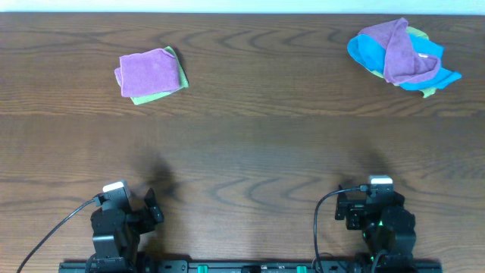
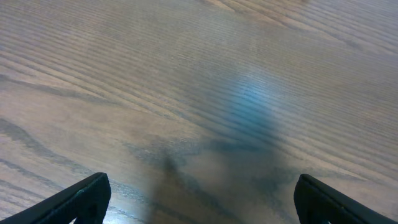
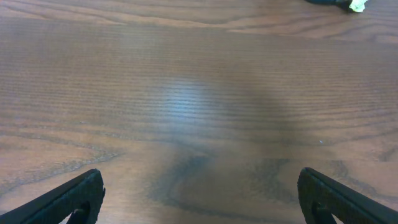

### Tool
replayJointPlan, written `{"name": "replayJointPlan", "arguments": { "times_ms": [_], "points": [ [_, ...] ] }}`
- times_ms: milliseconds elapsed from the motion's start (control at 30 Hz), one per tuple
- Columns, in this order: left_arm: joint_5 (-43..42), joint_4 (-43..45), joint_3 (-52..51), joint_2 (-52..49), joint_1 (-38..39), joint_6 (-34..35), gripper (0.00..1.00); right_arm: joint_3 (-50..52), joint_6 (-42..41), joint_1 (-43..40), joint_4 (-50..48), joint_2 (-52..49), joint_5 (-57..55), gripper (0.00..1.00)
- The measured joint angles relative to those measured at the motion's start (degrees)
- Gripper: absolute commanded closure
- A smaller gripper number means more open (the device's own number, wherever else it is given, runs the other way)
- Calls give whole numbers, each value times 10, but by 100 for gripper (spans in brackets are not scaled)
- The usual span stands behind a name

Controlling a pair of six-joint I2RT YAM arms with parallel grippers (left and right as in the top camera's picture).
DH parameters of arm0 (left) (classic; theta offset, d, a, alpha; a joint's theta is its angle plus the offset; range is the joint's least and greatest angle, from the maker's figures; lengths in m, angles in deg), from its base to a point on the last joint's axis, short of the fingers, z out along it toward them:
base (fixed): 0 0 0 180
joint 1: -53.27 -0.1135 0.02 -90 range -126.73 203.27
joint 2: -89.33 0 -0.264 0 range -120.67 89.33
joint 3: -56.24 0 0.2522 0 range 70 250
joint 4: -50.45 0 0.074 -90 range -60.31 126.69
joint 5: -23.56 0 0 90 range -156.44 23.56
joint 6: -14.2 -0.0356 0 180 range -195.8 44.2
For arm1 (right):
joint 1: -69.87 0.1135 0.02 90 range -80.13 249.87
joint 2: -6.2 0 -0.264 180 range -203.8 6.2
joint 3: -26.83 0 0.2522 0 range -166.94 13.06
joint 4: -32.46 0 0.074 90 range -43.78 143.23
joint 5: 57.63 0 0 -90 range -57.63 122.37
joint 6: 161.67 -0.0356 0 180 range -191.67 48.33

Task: Fold the cloth

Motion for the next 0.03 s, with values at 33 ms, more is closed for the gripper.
{"name": "replayJointPlan", "arguments": {
  "times_ms": [33],
  "points": [
    [0,0,0,0,0,0,5,0,0,0,0,0,0,1]
  ]
}}
